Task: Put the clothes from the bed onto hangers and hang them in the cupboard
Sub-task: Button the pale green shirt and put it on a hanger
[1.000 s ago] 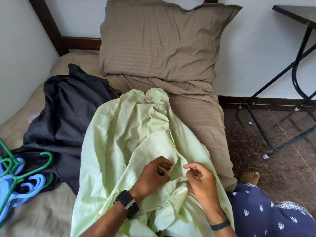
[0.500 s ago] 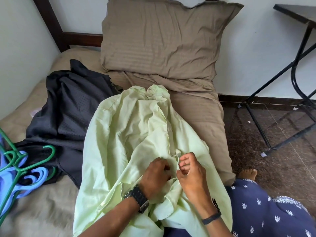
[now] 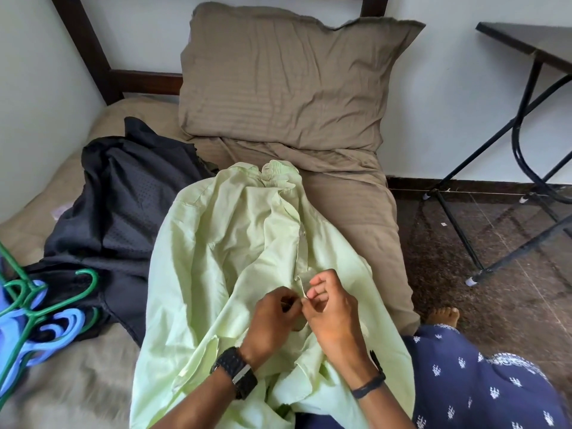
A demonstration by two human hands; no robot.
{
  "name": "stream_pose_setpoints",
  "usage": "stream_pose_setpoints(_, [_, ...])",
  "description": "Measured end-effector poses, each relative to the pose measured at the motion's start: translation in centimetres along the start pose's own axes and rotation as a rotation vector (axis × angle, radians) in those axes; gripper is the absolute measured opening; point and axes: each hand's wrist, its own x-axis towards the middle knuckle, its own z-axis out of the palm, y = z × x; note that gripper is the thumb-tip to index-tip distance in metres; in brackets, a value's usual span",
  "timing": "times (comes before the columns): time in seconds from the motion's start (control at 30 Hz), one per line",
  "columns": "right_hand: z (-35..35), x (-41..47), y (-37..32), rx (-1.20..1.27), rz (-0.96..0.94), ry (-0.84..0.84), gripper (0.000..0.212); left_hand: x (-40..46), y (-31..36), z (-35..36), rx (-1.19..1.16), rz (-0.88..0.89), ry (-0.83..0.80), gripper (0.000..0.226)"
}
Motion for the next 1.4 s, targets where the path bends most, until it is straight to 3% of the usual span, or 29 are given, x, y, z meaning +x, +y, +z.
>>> stream_pose_setpoints(0.13, [0.3, -0.3, -0.6, -0.051, -0.114, 0.001, 0.032, -0.5, 0.8, -0.9, -0.345, -0.055, 0.041, 0.014])
stream_pose_setpoints(0.27, [0.8, -0.9, -0.7, -0.163, -0.236, 0.112, 0.044, -0.9, 1.5, -1.9, -0.504, -0.050, -0.083, 0.009])
stream_pose_setpoints(0.37, [0.8, -1.6, -1.4, -0.330, -0.352, 0.169, 0.039, -1.2, 2.3, -2.3, -0.652, -0.081, -0.122, 0.014])
stream_pose_setpoints(0.43, [0.6, -2.1, -1.6, -0.287, -0.380, 0.186, 0.029, -1.0, 2.8, -2.6, -0.720, -0.123, -0.096, 0.014])
stream_pose_setpoints(0.5, [0.1, -2.2, -1.9, 0.006, -0.240, 0.192, 0.020, -0.8, 3.2, -3.1, -0.718, -0.163, -0.078, 0.016])
stream_pose_setpoints(0.6, [-1.3, -1.3, -2.7, 0.402, 0.039, 0.130, 0.027, -1.2, 3.5, -3.5, -0.757, -0.216, -0.124, 0.020])
stream_pose_setpoints(0.73, [-2.3, -0.7, -3.0, 0.340, 0.048, -0.136, 0.032, -2.5, 3.8, -3.8, -0.766, -0.256, -0.159, 0.015])
stream_pose_setpoints(0.83, [-2.0, -1.0, -2.4, 0.275, 0.143, -0.325, 0.029, -3.3, 3.2, -3.9, -0.671, -0.295, -0.167, 0.005])
stream_pose_setpoints(0.93, [-1.4, -2.3, -1.3, 0.086, 0.206, -0.427, 0.017, -4.3, 1.3, -3.7, -0.475, -0.327, -0.219, 0.010])
stream_pose_setpoints(1.07, [-2.1, -4.3, -0.7, -0.048, 0.237, -0.595, 0.010, -6.7, 0.1, -4.2, -0.141, -0.313, -0.444, 0.023])
stream_pose_setpoints(1.23, [-3.9, -5.9, -2.2, 0.003, 0.251, -1.032, 0.006, -9.5, 1.1, -5.6, 0.320, -0.216, -0.766, 0.013])
stream_pose_setpoints(1.3, [-3.5, -5.9, -2.3, -0.055, 0.250, -1.083, 0.008, -9.4, 1.4, -5.5, 0.414, -0.221, -0.823, 0.014])
stream_pose_setpoints(1.4, [-2.5, -4.9, -1.9, -0.162, 0.256, -1.053, 0.006, -8.3, 1.6, -4.9, 0.455, -0.294, -0.784, 0.016])
